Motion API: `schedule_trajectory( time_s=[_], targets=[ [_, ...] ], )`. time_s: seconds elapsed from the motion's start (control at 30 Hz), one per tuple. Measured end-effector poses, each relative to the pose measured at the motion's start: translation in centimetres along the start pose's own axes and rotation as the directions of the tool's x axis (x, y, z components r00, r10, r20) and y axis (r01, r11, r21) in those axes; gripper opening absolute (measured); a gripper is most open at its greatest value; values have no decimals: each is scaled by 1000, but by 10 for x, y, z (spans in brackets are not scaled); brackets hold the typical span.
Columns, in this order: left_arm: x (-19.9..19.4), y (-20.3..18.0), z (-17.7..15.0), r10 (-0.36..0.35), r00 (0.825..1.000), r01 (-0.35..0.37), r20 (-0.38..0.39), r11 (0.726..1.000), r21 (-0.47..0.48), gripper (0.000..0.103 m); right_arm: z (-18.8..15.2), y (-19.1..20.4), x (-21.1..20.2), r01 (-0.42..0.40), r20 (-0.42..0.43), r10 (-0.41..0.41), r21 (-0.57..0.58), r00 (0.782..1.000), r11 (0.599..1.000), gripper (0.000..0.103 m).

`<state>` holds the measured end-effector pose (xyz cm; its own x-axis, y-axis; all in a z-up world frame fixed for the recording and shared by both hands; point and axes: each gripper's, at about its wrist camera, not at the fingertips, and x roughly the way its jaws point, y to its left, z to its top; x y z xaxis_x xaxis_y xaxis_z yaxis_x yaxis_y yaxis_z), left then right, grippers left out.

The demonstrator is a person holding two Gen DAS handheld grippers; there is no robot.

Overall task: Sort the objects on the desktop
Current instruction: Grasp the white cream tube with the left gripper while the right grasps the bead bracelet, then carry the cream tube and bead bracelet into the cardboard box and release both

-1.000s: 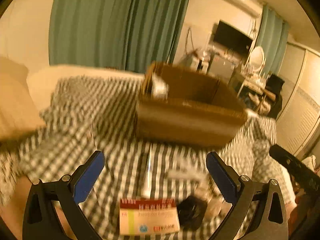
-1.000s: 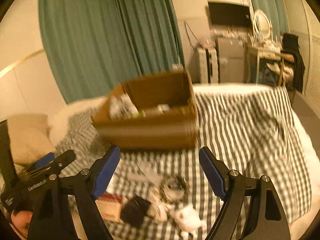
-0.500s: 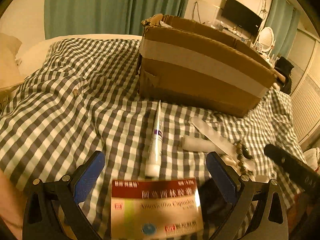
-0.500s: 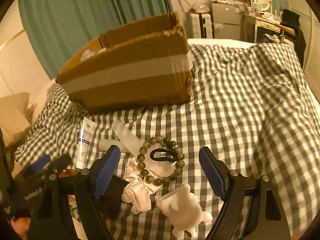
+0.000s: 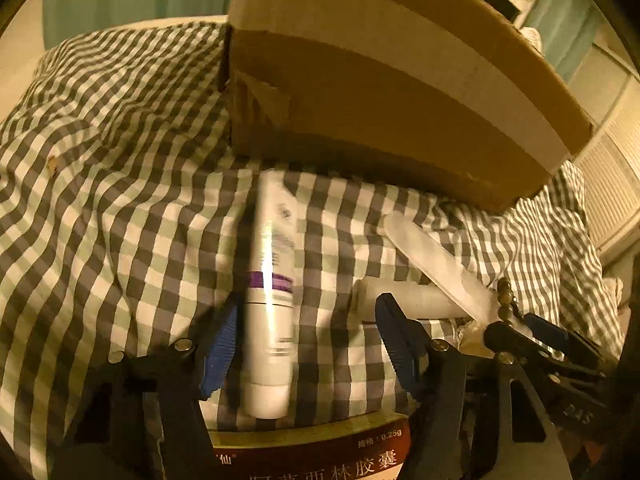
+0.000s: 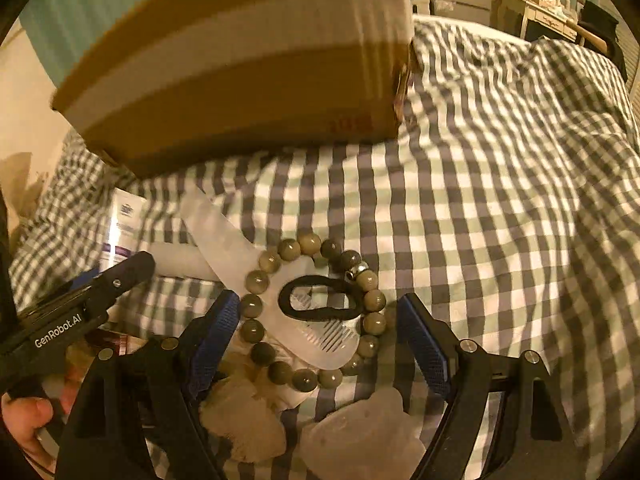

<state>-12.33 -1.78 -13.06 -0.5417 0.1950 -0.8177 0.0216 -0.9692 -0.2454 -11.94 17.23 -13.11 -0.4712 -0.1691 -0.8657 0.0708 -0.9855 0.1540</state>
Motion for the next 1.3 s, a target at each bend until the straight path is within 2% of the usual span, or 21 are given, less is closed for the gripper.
schedule_trajectory(
  time_s=[0.07,0.1,0.17,0.27,0.4,0.47,0.87,1.17,1.3],
  targets=[
    [-1,-1,0,-38,999,38,-4,999,14,42,0,2,1,7,-2,-7,-9,1000,1000,80],
    [-1,-1,0,-52,999,52,-4,998,20,36,-1,2,0,8,-1,-8,-12,1000,1000,76],
    [-2,-3,-3,-73,997,73,1,997,35,23,-2,1,-1,-2,0,2,-6,1000,1000,45],
    [-4,-6,-6,-92,996,92,5,995,48,18,-4,-3,-5,-34,0,34,11,999,999,25],
    [-2,-6,-9,-101,995,101,10,994,29,18,-11,-6,-17,-45,20,44,11,999,999,20],
    [-5,-4,-11,-101,995,101,11,995,15,18,-13,-7,-27,-57,45,56,5,997,998,11],
    [-42,2,-12,-116,990,115,78,993,27,18,-2,-2,-74,-63,155,66,-21,986,998,11],
    [-82,-6,-2,-170,973,167,159,985,36,18,7,9,-116,-103,226,109,-37,968,994,11],
    [-100,-11,6,-180,965,174,193,984,50,18,15,12,-135,-148,255,154,-43,955,988,11]
  ],
)
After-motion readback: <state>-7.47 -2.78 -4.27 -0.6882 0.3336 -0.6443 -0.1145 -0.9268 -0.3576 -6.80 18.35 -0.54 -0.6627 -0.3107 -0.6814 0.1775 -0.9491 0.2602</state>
